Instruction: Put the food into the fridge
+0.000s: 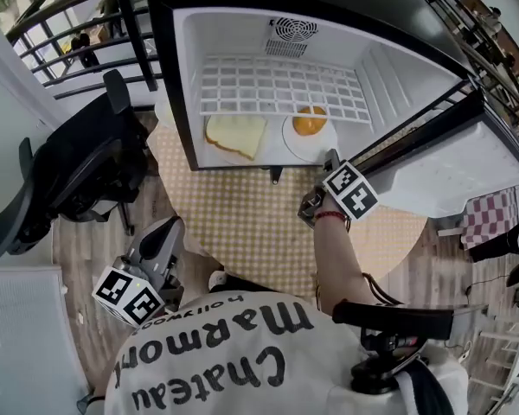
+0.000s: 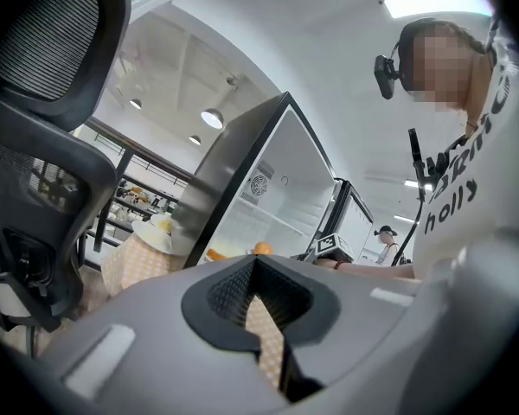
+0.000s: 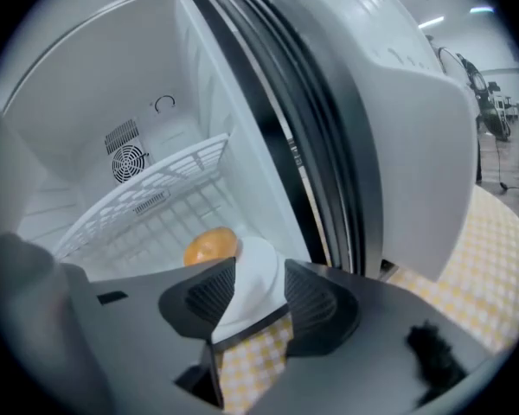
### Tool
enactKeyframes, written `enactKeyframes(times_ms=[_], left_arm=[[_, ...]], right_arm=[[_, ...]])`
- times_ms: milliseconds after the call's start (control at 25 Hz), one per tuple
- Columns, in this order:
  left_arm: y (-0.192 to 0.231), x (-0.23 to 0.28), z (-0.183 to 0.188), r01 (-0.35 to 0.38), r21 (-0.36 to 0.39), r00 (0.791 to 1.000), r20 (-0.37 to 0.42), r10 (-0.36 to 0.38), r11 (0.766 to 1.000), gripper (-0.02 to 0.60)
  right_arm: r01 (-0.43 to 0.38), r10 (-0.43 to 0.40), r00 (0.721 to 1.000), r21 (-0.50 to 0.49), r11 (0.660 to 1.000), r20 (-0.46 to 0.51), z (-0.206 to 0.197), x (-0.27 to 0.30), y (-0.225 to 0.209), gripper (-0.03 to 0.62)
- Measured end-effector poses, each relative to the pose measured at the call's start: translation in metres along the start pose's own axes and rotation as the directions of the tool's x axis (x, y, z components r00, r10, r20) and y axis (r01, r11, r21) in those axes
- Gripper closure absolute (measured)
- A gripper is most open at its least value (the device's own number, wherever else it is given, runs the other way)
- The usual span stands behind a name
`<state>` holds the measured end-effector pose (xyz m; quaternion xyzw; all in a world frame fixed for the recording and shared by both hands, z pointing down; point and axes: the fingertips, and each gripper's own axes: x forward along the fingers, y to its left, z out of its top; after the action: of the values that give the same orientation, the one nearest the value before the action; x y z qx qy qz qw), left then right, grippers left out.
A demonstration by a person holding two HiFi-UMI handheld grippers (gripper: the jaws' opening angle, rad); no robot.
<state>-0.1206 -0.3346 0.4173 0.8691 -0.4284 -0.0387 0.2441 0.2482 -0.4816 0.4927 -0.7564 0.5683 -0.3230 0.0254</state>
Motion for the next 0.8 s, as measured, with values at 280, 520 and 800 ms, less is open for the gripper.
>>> enactKeyframes(times_ms=[280,520,800], left_arm=[[-0.030,0.020,0.011,0.146,0.057,0.989,-0.019,-0.145,0.988,0.577],[-0.076,0.044,-0.007,0.289,0.092,0.957,-0.056,-0.285,0.953,0.577],[-0.146,0.044,-0.023,0.434,0.114,0.900,-0.097,-0.425,0.893,0.577]], right_arm=[[-0.063,0.066,0.995,-0.042,0.997,0.078,0.013,-0.066,0.000,0.485],[-0.083,0.093,0.989,-0.092,0.992,0.114,-0.003,-0.136,-0.019,0.559],[-0.078,0.111,0.978,-0.181,0.980,0.176,0.004,-0.206,-0.042,0.572]])
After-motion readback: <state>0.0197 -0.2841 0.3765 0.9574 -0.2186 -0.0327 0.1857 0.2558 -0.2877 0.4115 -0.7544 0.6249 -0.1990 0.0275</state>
